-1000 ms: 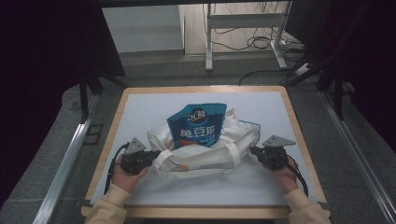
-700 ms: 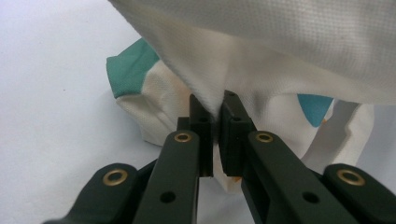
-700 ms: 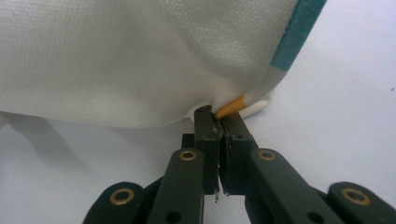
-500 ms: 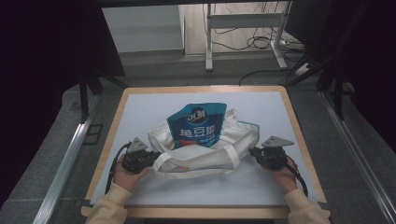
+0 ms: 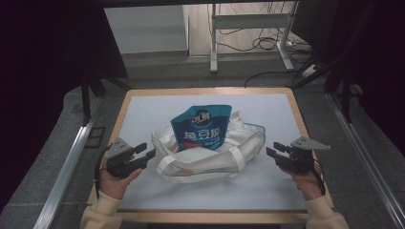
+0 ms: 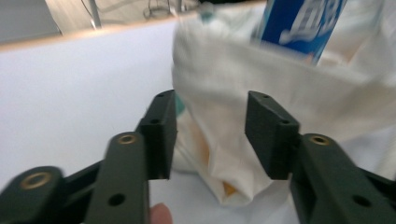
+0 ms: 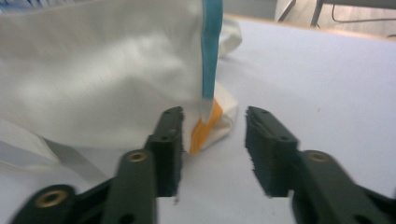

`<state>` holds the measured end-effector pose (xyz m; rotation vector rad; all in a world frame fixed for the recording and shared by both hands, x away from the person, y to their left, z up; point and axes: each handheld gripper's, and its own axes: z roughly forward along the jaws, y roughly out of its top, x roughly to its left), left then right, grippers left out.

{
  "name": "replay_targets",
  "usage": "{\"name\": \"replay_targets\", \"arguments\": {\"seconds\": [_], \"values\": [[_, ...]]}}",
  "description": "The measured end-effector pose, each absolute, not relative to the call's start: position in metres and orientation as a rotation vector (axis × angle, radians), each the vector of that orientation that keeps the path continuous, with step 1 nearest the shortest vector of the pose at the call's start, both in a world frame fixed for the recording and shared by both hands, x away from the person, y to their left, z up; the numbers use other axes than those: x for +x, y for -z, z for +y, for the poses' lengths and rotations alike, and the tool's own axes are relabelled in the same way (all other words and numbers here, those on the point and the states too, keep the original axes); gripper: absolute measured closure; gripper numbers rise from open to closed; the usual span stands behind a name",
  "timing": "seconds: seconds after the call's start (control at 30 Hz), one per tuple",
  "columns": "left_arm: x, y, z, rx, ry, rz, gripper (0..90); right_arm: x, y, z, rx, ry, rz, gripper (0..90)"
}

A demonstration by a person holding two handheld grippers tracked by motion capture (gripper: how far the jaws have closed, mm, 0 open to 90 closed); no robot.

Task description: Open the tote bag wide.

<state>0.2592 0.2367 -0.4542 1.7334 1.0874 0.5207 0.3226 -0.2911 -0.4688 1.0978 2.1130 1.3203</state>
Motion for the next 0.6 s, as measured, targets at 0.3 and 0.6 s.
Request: {"name": "replay_targets", "arguments": {"seconds": [0.3,0.6], "values": [[0.266,0.422,0.229,1.729,-0.504,1.031,87.1,0.327,0.424,-0.270,0.985,-1.385,2.088,87.4],[0.295,0.425,0.200,1.798,-0.453,1.012,89.1,0.346,0.405,-0.223,0.871,-1.362,2.168,87.7]]}}
